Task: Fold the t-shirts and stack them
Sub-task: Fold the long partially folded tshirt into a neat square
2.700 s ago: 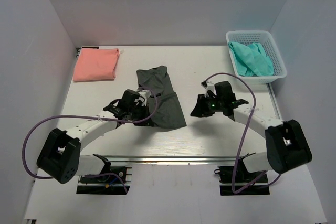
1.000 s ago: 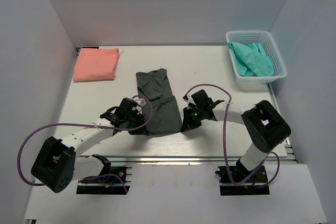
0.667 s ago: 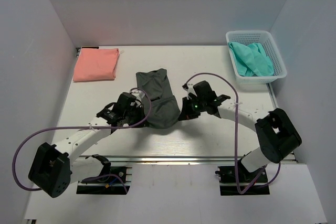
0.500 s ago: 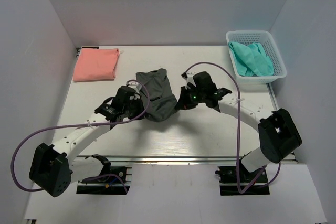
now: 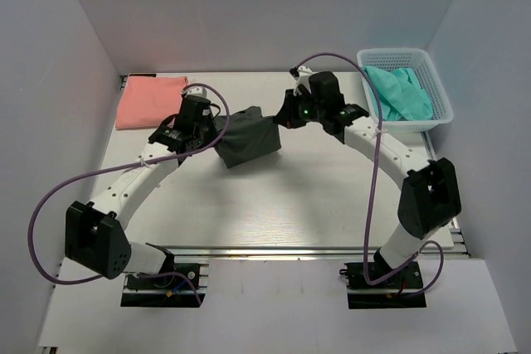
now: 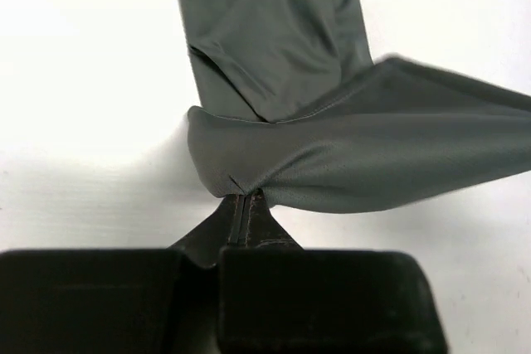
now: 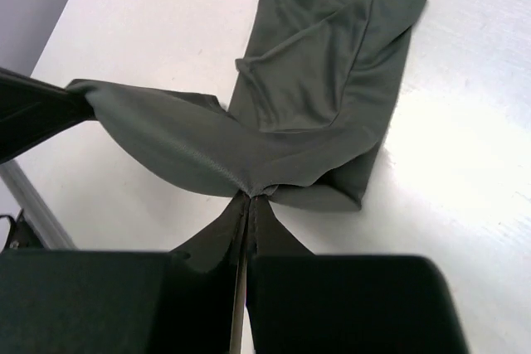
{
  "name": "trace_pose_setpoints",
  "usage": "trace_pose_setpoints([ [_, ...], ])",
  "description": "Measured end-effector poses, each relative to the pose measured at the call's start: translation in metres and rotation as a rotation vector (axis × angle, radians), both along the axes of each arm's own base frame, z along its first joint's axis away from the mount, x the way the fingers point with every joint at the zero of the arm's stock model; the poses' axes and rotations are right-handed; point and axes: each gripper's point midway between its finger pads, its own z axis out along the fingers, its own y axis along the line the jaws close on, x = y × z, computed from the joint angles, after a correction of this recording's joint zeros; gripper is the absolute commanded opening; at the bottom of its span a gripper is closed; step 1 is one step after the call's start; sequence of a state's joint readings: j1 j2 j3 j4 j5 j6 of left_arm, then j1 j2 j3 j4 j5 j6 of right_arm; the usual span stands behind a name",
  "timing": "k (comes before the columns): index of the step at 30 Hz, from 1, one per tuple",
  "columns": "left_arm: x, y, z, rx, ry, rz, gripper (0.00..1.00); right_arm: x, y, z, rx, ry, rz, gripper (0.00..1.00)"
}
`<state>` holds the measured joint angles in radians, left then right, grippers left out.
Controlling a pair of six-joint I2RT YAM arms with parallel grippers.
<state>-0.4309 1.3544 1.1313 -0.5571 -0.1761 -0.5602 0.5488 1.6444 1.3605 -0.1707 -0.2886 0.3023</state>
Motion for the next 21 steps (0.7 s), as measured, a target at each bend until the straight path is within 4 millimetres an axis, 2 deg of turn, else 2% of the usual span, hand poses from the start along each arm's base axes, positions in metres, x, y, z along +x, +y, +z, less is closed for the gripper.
trace_pose_setpoints([
  [6,0.025,0.014,-0.002,0.022,0.012,0.043,0.00,0.030,0.004,-0.016,-0.012,0.032,-0.002,0.00],
  [10,0.041,0.020,-0.019,0.037,0.049,0.054,0.00,0.045,0.008,-0.030,-0.020,0.069,0.001,0.00],
  [15,0.061,0.031,-0.039,0.039,0.094,0.075,0.00,0.066,0.017,-0.039,-0.007,0.083,0.013,0.00],
  [21,0.093,0.038,-0.048,0.012,0.093,0.070,0.00,0.089,0.027,-0.050,0.003,0.089,0.024,0.00],
])
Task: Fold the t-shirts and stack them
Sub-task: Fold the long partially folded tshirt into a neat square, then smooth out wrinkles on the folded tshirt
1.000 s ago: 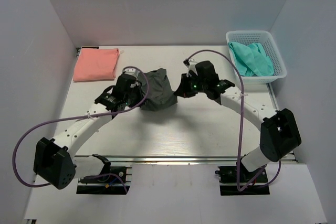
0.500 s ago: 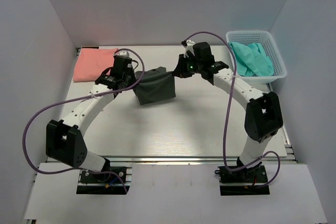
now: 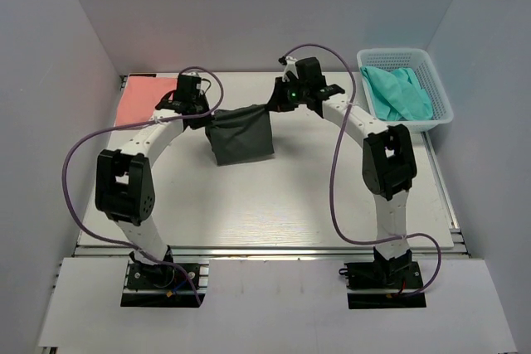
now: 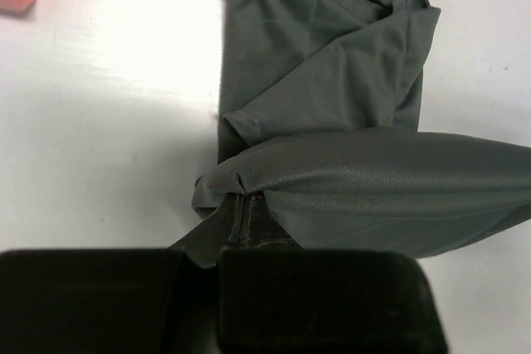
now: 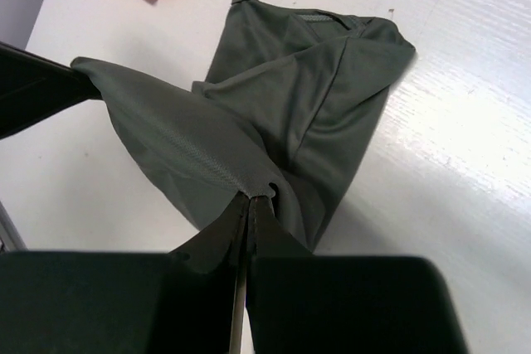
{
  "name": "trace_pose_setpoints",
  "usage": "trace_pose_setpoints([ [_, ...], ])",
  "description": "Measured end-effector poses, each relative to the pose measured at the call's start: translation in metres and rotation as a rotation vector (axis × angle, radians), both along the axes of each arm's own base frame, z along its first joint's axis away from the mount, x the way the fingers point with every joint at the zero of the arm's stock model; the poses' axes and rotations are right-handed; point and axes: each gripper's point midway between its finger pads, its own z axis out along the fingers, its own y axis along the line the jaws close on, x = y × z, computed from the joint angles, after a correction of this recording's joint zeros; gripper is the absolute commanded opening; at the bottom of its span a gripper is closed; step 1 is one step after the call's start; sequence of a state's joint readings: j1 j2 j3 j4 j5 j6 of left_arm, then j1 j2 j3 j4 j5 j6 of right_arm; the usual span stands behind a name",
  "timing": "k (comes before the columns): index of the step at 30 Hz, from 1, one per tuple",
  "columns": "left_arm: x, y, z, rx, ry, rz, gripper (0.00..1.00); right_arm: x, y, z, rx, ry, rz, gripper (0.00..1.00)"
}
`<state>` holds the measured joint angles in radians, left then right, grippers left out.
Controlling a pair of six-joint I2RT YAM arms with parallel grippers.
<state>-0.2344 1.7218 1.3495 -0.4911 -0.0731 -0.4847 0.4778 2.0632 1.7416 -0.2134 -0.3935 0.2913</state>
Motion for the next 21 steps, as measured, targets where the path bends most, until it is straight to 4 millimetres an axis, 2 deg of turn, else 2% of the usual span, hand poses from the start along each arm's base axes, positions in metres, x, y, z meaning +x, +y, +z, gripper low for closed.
trace_pose_setpoints([
  [4,0.028,0.002,-0.010,-0.011,-0.006,-0.006,0.00,0.019,0.003,-0.014,0.002,0.003,-0.010,0.00],
  [5,0.036,0.002,-0.014,-0.013,-0.005,-0.008,0.03,0.024,0.005,-0.018,0.005,0.001,-0.014,0.00],
  [6,0.044,0.001,-0.018,-0.017,-0.006,-0.012,0.16,0.031,0.007,-0.022,0.012,-0.001,-0.021,0.00],
  [7,0.052,0.000,-0.016,-0.022,-0.021,-0.019,0.35,0.039,0.008,-0.026,0.019,-0.008,-0.028,0.00],
  [8,0.061,0.001,-0.028,-0.018,-0.007,-0.023,0.60,0.047,0.010,-0.030,0.030,-0.022,-0.035,0.17],
  [9,0.072,0.001,-0.032,-0.020,-0.010,-0.024,0.99,0.057,0.013,-0.036,0.045,-0.035,-0.046,0.19],
  [10,0.083,0.001,-0.035,-0.021,-0.017,-0.030,0.99,0.066,0.015,-0.041,0.058,-0.051,-0.057,0.27],
  [11,0.097,0.001,-0.037,-0.034,-0.028,-0.027,0.99,0.077,0.017,-0.045,0.072,-0.069,-0.068,0.58],
  [12,0.109,0.001,-0.039,-0.044,-0.035,-0.034,0.99,0.090,0.020,-0.052,0.084,-0.071,-0.080,0.84],
  [13,0.122,0.001,-0.039,-0.050,-0.048,-0.046,0.99,0.104,0.024,-0.055,0.100,-0.091,-0.091,0.90],
  [15,0.141,-0.001,-0.034,-0.060,-0.081,-0.071,0.99,0.123,0.026,-0.060,0.116,-0.116,-0.094,0.90],
  [16,0.146,0.000,-0.029,-0.063,-0.096,-0.082,0.99,0.125,0.025,-0.065,0.115,-0.115,-0.095,0.90],
  [19,0.145,0.000,-0.017,-0.077,-0.123,-0.120,0.99,0.108,0.013,-0.071,0.100,-0.086,-0.091,0.90],
  [21,0.134,-0.006,-0.012,-0.089,-0.137,-0.156,0.99,0.090,0.004,-0.065,0.086,-0.065,-0.086,0.90],
])
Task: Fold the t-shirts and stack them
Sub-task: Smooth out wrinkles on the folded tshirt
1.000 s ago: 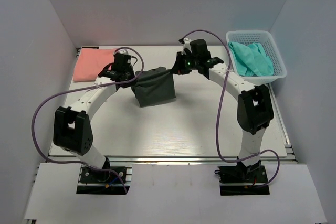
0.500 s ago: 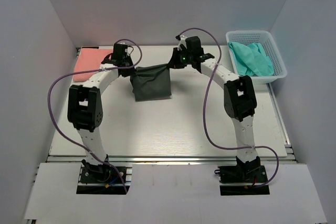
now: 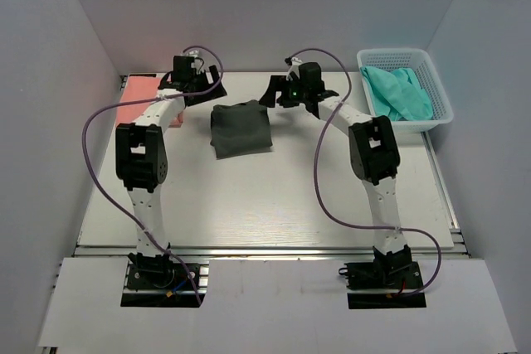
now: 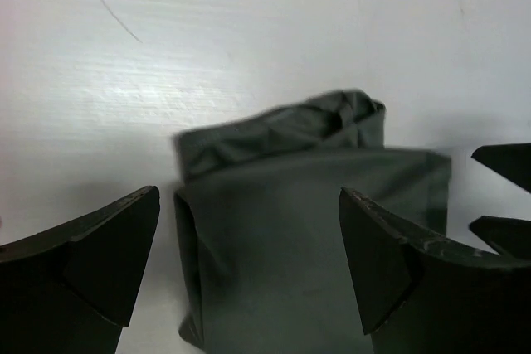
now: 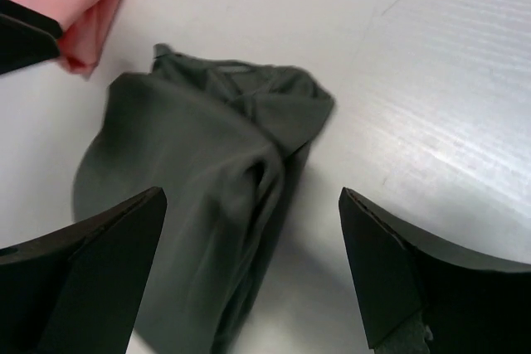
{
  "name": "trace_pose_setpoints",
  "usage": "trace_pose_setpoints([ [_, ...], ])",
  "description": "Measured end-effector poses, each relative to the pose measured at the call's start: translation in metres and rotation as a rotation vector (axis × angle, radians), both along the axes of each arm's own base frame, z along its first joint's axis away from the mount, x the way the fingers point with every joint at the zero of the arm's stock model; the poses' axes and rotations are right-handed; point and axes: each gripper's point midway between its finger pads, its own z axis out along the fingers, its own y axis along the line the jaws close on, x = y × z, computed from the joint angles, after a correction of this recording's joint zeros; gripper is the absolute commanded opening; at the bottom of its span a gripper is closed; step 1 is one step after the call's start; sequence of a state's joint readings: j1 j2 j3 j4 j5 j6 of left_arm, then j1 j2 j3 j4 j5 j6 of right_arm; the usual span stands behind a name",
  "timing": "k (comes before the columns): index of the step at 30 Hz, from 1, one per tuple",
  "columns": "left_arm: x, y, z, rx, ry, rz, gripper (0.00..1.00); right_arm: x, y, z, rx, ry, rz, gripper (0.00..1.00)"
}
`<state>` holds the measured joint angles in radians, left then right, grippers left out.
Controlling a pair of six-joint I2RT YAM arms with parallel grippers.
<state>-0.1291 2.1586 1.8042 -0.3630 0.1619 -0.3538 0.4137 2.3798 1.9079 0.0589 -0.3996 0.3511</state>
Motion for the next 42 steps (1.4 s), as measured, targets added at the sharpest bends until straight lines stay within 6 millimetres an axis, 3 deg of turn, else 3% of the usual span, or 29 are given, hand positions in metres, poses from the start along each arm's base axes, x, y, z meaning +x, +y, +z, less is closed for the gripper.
trace_pose_setpoints([
  [6,-0.047,-0.040,-0.004,-0.082,0.012,-0.164,0.99,-0.048,0.000,0.069,0.039,-0.062,0.085,0.90],
  [8,-0.051,-0.050,-0.006,-0.097,0.014,-0.194,0.99,-0.060,0.007,0.091,0.068,-0.091,0.132,0.90],
  [11,-0.054,-0.058,-0.006,-0.111,0.010,-0.217,0.99,-0.075,0.019,0.102,0.105,-0.102,0.208,0.90],
  [14,-0.048,-0.060,-0.005,-0.126,-0.008,-0.210,0.99,-0.085,0.034,0.086,0.129,-0.056,0.281,0.90],
  [16,-0.043,-0.058,-0.011,-0.138,-0.005,-0.196,0.99,-0.082,0.047,0.064,0.148,-0.008,0.314,0.90],
  [18,-0.037,-0.054,-0.027,-0.144,0.019,-0.174,0.99,-0.072,0.058,0.038,0.166,0.040,0.319,0.90],
  [22,-0.029,-0.043,-0.079,-0.142,0.105,-0.129,0.99,-0.053,0.064,-0.038,0.173,0.173,0.250,0.90],
  [23,-0.023,-0.042,-0.077,-0.156,0.094,-0.128,0.99,-0.049,0.066,-0.043,0.203,0.178,0.256,0.90],
  [26,-0.008,-0.035,-0.076,-0.157,0.081,-0.105,0.99,-0.029,0.065,-0.033,0.239,0.146,0.201,0.90],
  [29,-0.005,-0.030,-0.076,-0.163,0.080,-0.095,0.99,-0.020,0.062,-0.036,0.254,0.150,0.167,0.90],
  [36,-0.007,-0.028,-0.072,-0.152,0.079,-0.105,0.99,-0.025,0.058,-0.033,0.239,0.141,0.198,0.90],
  [40,-0.010,-0.029,-0.064,-0.131,0.089,-0.104,0.99,-0.045,0.043,-0.006,0.177,0.099,0.197,0.90],
  [42,-0.014,-0.028,-0.054,-0.124,0.082,-0.100,0.99,-0.056,0.034,0.027,0.151,0.025,0.191,0.90],
])
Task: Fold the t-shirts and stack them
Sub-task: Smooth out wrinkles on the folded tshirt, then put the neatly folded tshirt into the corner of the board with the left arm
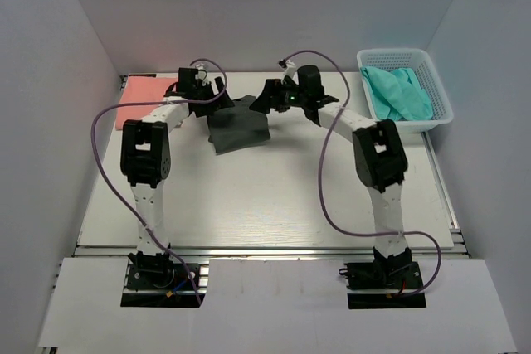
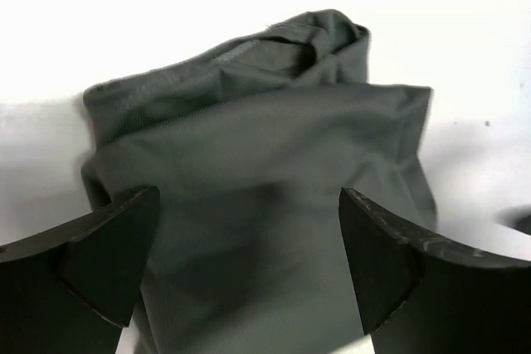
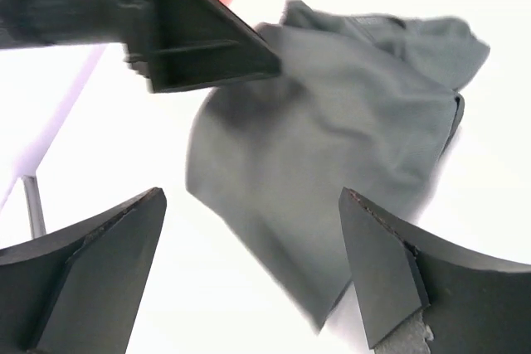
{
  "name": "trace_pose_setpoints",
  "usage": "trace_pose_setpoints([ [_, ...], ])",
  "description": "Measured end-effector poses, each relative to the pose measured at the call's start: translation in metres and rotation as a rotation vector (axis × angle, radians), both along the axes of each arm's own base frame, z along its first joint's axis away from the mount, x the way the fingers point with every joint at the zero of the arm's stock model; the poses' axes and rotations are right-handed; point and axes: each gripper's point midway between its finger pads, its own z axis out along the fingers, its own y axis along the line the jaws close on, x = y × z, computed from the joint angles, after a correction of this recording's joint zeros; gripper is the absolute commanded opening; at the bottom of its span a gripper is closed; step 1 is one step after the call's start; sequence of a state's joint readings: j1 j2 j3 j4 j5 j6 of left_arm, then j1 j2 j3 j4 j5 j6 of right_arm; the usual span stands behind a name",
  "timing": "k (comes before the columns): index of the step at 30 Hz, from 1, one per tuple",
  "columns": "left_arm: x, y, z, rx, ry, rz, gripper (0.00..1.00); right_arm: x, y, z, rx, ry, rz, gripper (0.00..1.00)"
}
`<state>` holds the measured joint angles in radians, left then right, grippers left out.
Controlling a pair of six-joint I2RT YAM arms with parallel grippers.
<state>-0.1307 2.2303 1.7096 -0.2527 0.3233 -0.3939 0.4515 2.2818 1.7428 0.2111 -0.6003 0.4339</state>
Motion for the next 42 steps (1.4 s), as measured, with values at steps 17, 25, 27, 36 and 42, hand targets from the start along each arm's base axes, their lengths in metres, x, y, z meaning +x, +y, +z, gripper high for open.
trace_pose_setpoints([
  [17,-0.085,0.021,-0.033,0.185,0.185,0.137,0.85,-0.116,-0.086,0.031,-0.160,-0.124,-0.085,0.90],
  [25,-0.053,0.018,-0.038,0.181,0.148,0.156,0.61,-0.133,-0.097,0.049,-0.153,-0.157,-0.097,0.90],
  [27,-0.051,0.017,-0.039,0.179,0.139,0.148,0.46,-0.136,-0.099,0.049,-0.156,-0.157,-0.102,0.90],
  [36,-0.045,0.016,-0.039,0.240,0.088,0.032,0.00,-0.142,-0.115,0.037,-0.207,-0.143,-0.163,0.90],
  [42,-0.018,0.024,0.009,0.365,-0.037,-0.085,0.00,-0.146,-0.138,0.033,-0.271,-0.167,-0.250,0.90],
])
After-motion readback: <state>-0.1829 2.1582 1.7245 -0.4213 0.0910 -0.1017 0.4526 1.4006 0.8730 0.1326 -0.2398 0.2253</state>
